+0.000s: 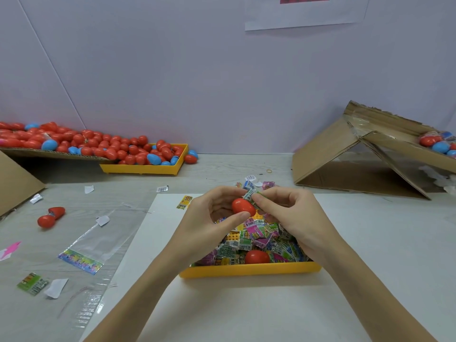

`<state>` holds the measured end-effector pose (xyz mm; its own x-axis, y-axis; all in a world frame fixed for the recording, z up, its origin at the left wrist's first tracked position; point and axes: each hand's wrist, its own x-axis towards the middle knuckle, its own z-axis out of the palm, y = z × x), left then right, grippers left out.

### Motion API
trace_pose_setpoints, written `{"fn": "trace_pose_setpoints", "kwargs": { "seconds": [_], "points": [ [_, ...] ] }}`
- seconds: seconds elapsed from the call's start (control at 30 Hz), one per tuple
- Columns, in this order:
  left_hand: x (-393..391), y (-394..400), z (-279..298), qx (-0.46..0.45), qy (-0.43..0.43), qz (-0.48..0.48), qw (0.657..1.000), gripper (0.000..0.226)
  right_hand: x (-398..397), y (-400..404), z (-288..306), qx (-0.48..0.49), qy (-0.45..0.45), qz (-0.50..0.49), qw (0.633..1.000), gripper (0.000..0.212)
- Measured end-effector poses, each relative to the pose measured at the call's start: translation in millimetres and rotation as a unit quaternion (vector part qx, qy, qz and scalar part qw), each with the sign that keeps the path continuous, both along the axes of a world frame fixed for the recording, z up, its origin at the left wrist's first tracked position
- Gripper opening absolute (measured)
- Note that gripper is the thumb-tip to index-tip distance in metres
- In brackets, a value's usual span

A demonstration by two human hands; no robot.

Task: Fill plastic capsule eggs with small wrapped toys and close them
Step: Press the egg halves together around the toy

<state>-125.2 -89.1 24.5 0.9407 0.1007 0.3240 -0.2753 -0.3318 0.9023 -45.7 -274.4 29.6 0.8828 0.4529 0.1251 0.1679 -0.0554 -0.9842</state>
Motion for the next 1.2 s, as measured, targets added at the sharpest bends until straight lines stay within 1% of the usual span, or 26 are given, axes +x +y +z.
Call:
{"fn": "trace_pose_setpoints", "kwargs": {
  "seconds": [0.17,0.4,0.63,0.83,0.93,1.07,1.2],
  "points": [
    [1.1,0.5,-0.4,-0.002,-0.003,0.005,1.0,0.039,-1.5,-0.2,1.4,-0.001,0.005,0.008,1.0,0.016],
    [0.2,-0.2,-0.4,0.004,-0.006,0.009,1.0,0.034,-1.1,-1.2,2.2,0.013,0.051,0.008,0.999,0.023],
    [0.8,2.1,-1.2,0.009,-0.018,0.016,1.0,0.033,-3.6,-0.7,4.2,-0.014,-0.013,0.01,1.0,0.02],
    [1.3,3.5,-2.4,0.007,-0.04,0.023,0.999,0.039,-5.3,0.4,5.3,-0.025,-0.049,0.01,0.998,0.014],
    [1.7,4.4,-3.9,0.01,-0.047,0.025,0.999,0.04,-6.4,1.5,6.2,-0.02,-0.051,0.011,0.998,0.01],
    [1.5,5.2,-4.0,0.027,-0.061,0.029,0.997,0.038,-7.5,2.6,6.9,-0.017,-0.037,-0.005,0.999,0.017],
    [0.2,4.0,-4.0,0.066,-0.095,0.045,0.992,0.035,-9.1,2.3,9.0,-0.025,-0.034,0.002,0.999,0.015]
  ]
}}
